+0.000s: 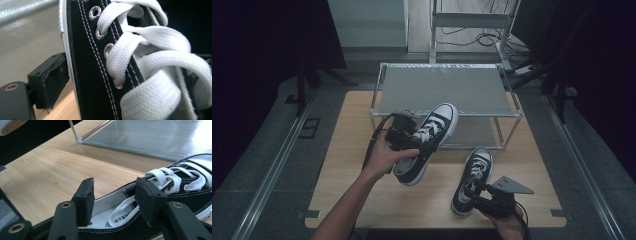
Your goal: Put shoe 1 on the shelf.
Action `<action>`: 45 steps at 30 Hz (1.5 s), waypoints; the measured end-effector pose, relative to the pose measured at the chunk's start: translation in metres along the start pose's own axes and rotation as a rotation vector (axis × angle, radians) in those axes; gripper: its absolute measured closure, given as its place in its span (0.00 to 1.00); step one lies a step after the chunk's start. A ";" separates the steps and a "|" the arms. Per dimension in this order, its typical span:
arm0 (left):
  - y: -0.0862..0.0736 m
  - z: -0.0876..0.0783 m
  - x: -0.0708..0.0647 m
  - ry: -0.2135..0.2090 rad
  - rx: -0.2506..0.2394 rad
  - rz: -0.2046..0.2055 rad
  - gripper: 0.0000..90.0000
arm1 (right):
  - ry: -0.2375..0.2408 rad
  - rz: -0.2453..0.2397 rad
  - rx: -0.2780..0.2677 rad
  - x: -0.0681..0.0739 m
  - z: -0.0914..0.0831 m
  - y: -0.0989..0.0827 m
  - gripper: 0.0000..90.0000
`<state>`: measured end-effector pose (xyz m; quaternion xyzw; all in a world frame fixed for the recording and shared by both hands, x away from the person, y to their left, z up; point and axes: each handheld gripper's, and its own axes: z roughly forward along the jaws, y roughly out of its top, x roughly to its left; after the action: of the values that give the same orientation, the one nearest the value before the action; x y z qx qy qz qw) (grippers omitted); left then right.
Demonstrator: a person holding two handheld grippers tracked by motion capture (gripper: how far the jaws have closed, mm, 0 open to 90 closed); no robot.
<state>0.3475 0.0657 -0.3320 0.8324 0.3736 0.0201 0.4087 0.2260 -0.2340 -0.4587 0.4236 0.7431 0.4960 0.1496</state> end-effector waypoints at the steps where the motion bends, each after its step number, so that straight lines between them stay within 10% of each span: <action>1: 0.003 0.000 0.000 -0.003 -0.001 0.000 0.13 | 0.001 0.000 0.000 0.000 0.000 0.000 0.55; 26: 0.104 0.011 0.036 0.061 0.006 -0.096 0.12 | -0.001 0.004 0.003 -0.003 0.000 -0.001 0.55; 35: 0.148 0.030 0.062 0.113 0.024 -0.200 0.13 | 0.005 0.011 0.003 -0.005 0.000 -0.001 0.55; 45: 0.177 0.060 0.092 0.287 0.045 -0.379 0.13 | 0.008 0.020 -0.004 -0.006 -0.003 -0.001 0.55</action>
<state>0.5411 0.0159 -0.2741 0.7449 0.5779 0.0526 0.3292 0.2279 -0.2406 -0.4592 0.4288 0.7385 0.5004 0.1426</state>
